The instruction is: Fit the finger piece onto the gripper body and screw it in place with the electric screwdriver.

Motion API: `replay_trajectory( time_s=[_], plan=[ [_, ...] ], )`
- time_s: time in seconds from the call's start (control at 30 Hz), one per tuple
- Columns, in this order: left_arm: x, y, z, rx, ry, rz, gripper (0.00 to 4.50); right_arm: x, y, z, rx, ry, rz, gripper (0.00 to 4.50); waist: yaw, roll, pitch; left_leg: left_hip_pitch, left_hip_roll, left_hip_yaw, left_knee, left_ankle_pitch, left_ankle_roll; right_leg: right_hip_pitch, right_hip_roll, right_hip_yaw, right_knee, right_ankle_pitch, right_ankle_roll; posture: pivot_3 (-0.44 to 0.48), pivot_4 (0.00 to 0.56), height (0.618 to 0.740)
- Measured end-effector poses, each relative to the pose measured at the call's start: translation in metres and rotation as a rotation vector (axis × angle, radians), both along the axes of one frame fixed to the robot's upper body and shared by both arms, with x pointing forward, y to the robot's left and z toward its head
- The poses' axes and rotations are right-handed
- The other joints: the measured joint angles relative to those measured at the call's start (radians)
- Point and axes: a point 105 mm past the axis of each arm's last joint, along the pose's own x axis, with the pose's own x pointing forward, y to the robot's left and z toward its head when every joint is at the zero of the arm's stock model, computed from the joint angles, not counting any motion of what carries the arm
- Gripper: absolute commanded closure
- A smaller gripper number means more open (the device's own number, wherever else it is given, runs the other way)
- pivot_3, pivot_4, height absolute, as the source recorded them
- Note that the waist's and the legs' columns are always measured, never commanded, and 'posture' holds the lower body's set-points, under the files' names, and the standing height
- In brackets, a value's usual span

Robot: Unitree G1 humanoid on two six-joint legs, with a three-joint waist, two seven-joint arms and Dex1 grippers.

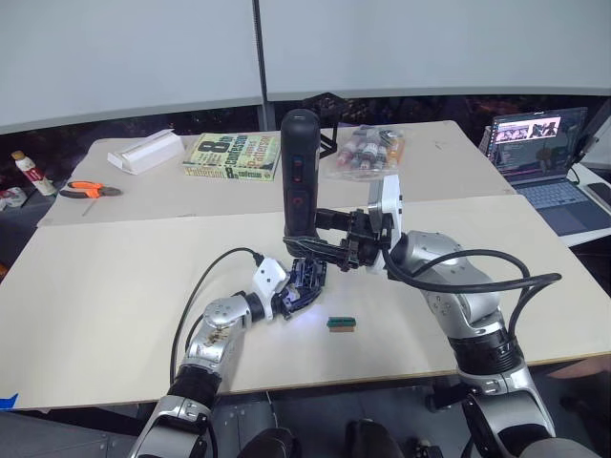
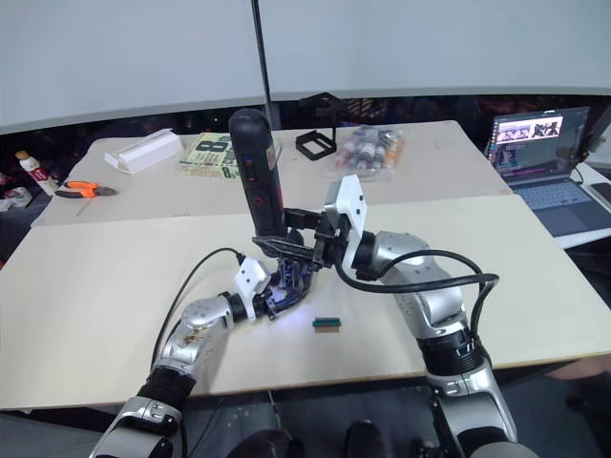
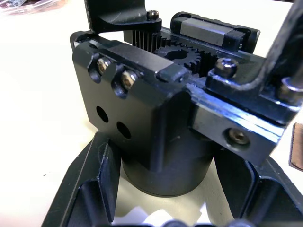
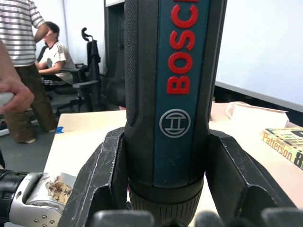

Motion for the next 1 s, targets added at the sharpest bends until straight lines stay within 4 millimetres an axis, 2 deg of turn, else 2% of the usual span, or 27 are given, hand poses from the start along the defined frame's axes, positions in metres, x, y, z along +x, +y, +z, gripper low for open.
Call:
replay_trajectory(
  time_s=[0.17,0.33,0.57,0.7,0.73,0.87,1.0],
  plan=[
    [-0.001,-0.002,0.004,-0.009,-0.022,-0.017,2.19,-0.006,-0.01,0.011,0.048,0.004,0.065,2.57,0.002,0.0,0.002,-0.009,0.0,0.0,0.0,0.001,-0.001,-0.007,0.0,0.0,0.0,0.0,0.0,0.0,0.15,0.74],
    [0.0,-0.002,0.004,-0.011,-0.022,-0.011,2.19,-0.027,-0.017,0.051,0.137,-0.121,0.18,2.57,0.003,0.0,0.002,-0.01,0.0,0.0,0.0,0.001,-0.002,-0.008,-0.001,-0.001,-0.001,0.0,0.0,0.0,0.15,0.74],
    [0.0,-0.003,0.005,-0.017,-0.022,-0.012,2.19,-0.036,-0.031,0.054,0.128,-0.119,0.219,2.57,0.005,-0.001,0.002,-0.011,0.0,0.0,0.0,0.001,-0.001,-0.008,-0.002,-0.001,-0.001,0.0,0.0,0.0,0.15,0.74],
    [0.001,-0.003,0.006,-0.035,-0.018,-0.005,0.25,-0.04,-0.047,0.056,0.1,-0.111,0.206,2.57,0.005,-0.001,0.003,-0.013,-0.001,0.0,0.0,0.001,-0.001,-0.009,-0.005,-0.001,-0.001,0.0,0.0,0.0,0.15,0.74],
    [0.001,-0.002,0.006,-0.038,-0.018,-0.001,0.05,-0.04,-0.051,0.057,0.093,-0.116,0.196,2.57,0.005,-0.001,0.003,-0.013,-0.001,0.0,0.0,0.001,-0.001,-0.009,-0.006,-0.001,-0.001,0.0,0.0,0.0,0.15,0.74],
    [-0.002,0.004,0.007,-0.034,-0.027,0.01,0.05,-0.039,-0.072,0.055,0.048,-0.095,0.135,2.57,0.002,-0.002,0.003,-0.015,0.0,0.0,0.0,0.001,-0.001,-0.013,-0.007,-0.001,-0.001,0.0,0.0,0.0,0.15,0.74],
    [-0.014,0.024,0.007,0.008,-0.034,0.03,0.05,-0.036,-0.101,0.06,-0.023,-0.063,0.046,2.57,-0.002,-0.002,0.004,-0.018,0.0,0.001,-0.001,0.001,-0.001,-0.017,-0.007,0.0,-0.001,0.0,0.0,0.0,0.15,0.74]
  ],
)
